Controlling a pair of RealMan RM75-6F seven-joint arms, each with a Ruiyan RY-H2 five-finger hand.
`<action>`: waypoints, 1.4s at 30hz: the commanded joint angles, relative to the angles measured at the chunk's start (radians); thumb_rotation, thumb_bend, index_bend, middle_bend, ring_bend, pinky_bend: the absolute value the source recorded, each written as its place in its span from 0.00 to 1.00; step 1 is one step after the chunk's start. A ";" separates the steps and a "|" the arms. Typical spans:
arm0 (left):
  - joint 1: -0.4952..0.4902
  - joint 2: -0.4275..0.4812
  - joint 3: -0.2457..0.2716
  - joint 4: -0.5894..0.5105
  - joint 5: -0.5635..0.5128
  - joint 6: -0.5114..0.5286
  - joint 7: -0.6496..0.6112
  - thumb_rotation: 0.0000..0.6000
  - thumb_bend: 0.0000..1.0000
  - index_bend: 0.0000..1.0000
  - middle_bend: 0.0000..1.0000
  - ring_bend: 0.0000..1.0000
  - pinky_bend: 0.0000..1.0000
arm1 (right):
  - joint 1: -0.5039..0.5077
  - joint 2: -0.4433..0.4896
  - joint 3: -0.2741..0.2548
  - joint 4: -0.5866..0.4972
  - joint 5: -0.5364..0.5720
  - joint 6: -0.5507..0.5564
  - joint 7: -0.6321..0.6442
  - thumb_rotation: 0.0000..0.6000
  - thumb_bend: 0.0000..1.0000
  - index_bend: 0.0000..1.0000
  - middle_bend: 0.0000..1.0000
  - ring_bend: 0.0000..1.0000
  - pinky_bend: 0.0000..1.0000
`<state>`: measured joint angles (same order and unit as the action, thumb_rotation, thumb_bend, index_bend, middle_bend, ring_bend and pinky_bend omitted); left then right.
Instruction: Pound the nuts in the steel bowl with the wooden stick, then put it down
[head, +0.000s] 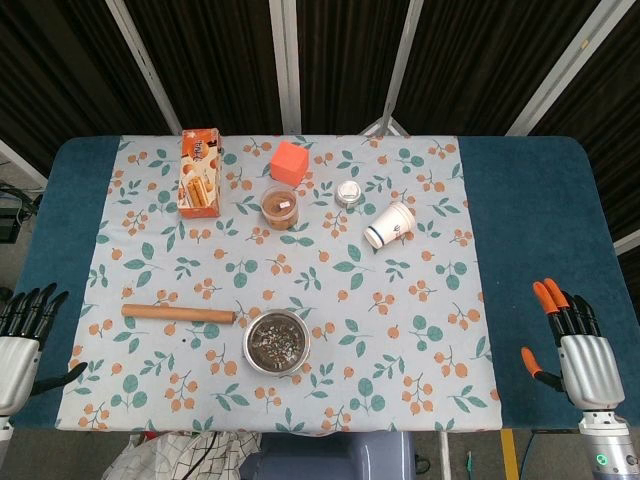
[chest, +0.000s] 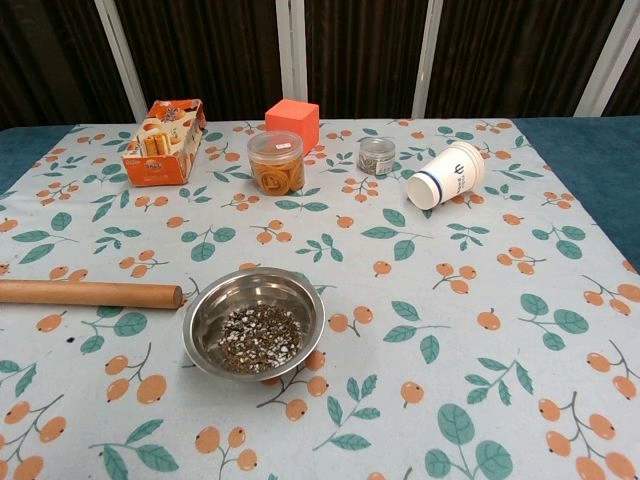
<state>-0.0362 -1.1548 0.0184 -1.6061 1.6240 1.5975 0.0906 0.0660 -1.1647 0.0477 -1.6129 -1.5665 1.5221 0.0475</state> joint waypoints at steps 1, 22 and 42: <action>0.000 0.001 -0.001 -0.001 -0.002 -0.002 0.001 1.00 0.10 0.00 0.00 0.00 0.00 | 0.001 -0.001 0.000 0.000 0.000 -0.001 -0.003 1.00 0.37 0.00 0.00 0.00 0.00; -0.043 0.019 -0.015 -0.059 -0.037 -0.096 0.068 1.00 0.10 0.05 0.00 0.00 0.00 | 0.000 0.002 0.000 -0.006 0.010 -0.008 0.001 1.00 0.37 0.00 0.00 0.00 0.00; -0.293 -0.158 -0.151 -0.167 -0.291 -0.408 0.569 1.00 0.13 0.29 0.31 0.14 0.22 | 0.001 0.013 -0.004 -0.019 0.018 -0.022 0.018 1.00 0.37 0.00 0.00 0.00 0.00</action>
<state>-0.2925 -1.2659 -0.1120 -1.7719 1.3782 1.2266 0.6057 0.0674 -1.1523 0.0441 -1.6312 -1.5489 1.5002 0.0650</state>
